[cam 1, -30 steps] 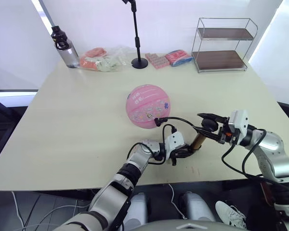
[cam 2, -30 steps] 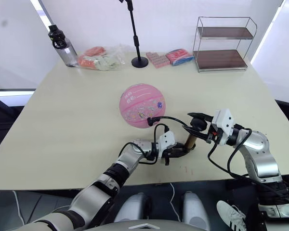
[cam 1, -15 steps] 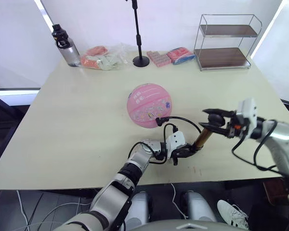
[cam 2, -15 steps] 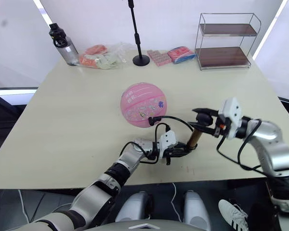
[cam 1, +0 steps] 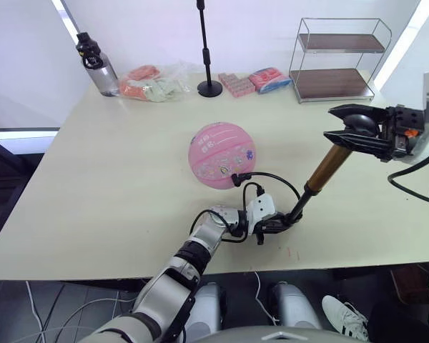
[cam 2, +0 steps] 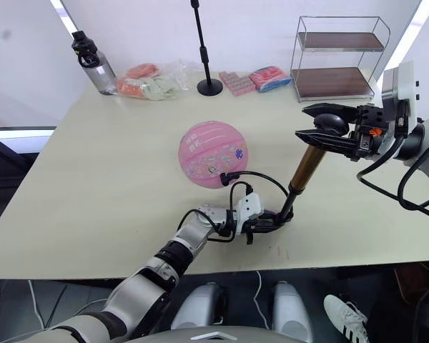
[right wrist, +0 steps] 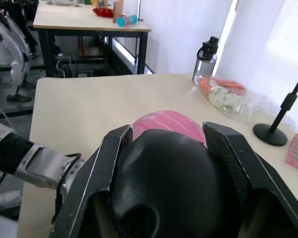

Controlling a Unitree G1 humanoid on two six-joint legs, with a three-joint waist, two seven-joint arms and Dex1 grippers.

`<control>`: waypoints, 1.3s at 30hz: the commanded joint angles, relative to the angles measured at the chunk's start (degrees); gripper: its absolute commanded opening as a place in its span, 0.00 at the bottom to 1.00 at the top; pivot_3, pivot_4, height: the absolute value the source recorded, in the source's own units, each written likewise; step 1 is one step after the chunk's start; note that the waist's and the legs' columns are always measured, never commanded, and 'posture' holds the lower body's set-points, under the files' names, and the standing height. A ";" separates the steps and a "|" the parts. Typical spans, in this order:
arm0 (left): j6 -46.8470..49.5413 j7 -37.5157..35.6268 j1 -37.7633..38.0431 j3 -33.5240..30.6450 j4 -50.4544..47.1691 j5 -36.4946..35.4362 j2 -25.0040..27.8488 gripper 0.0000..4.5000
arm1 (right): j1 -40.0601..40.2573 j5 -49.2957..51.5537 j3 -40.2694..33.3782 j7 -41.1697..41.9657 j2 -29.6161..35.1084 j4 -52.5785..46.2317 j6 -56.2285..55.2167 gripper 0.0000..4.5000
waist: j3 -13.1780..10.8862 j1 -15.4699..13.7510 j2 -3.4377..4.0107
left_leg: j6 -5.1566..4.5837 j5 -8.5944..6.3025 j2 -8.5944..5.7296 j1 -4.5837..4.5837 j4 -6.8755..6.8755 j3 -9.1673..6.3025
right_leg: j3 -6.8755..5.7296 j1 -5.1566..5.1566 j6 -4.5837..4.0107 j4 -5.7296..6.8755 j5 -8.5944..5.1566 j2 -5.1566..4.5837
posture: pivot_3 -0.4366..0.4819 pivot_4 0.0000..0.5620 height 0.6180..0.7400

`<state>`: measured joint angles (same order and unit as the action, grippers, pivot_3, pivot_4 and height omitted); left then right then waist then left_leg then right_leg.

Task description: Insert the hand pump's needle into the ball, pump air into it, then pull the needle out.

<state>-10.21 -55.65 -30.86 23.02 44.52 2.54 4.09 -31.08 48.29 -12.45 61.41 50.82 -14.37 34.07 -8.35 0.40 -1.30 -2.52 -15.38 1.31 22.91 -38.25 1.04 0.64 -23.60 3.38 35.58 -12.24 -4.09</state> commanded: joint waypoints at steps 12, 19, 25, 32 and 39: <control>3.62 0.58 3.68 1.93 6.72 3.99 2.68 0.21 | 4.57 -6.57 0.68 1.50 -2.32 -0.37 -6.89 0.39 | -0.03 -0.07 -0.08 | 0.00 0.00 0.02 -0.03 0.02 -0.02 | -0.02 0.02 0.00 0.00 -0.01 0.06 | 0.48 0.27 1.00; 3.80 0.70 3.97 1.89 6.36 3.88 3.09 0.21 | 12.57 -13.16 6.85 2.38 -8.52 1.87 -14.03 0.39 | 0.31 0.32 -0.31 | 0.00 0.00 0.05 -0.17 -0.01 0.01 | 0.02 0.09 0.02 0.02 0.00 0.13 | 0.48 0.27 1.00; 4.02 0.83 4.10 1.78 6.13 3.80 3.24 0.21 | 16.45 -20.33 11.89 2.72 -13.72 9.22 -23.19 0.39 | 0.53 0.40 -0.51 | 0.00 0.00 0.08 -0.25 -0.01 0.03 | 0.04 0.15 0.01 0.03 0.00 0.16 | 0.48 0.27 1.00; 4.51 1.01 4.21 1.65 5.69 3.64 3.36 0.21 | 18.59 -28.78 15.84 1.69 -17.51 19.19 -35.61 0.39 | 0.88 0.45 -0.65 | 0.00 0.00 0.19 -0.40 0.00 0.03 | 0.05 0.17 0.00 0.03 0.00 0.28 | 0.48 0.27 1.00; 4.76 1.19 4.36 1.60 5.41 3.71 3.40 0.21 | 16.88 -26.67 14.46 1.73 -16.31 16.55 -34.93 0.39 | 0.96 0.56 -0.70 | 0.02 -0.01 0.26 -0.85 0.08 0.05 | 0.09 0.53 0.13 0.04 -0.14 0.27 | 0.48 0.27 1.00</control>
<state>-9.40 -54.28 -29.87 23.17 44.61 3.07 4.94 -14.64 24.37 1.76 63.49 32.57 0.92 -2.79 -7.39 0.96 -1.99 -2.50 -15.39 1.57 22.05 -38.15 1.10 0.73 -23.07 3.50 35.62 -12.39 -3.82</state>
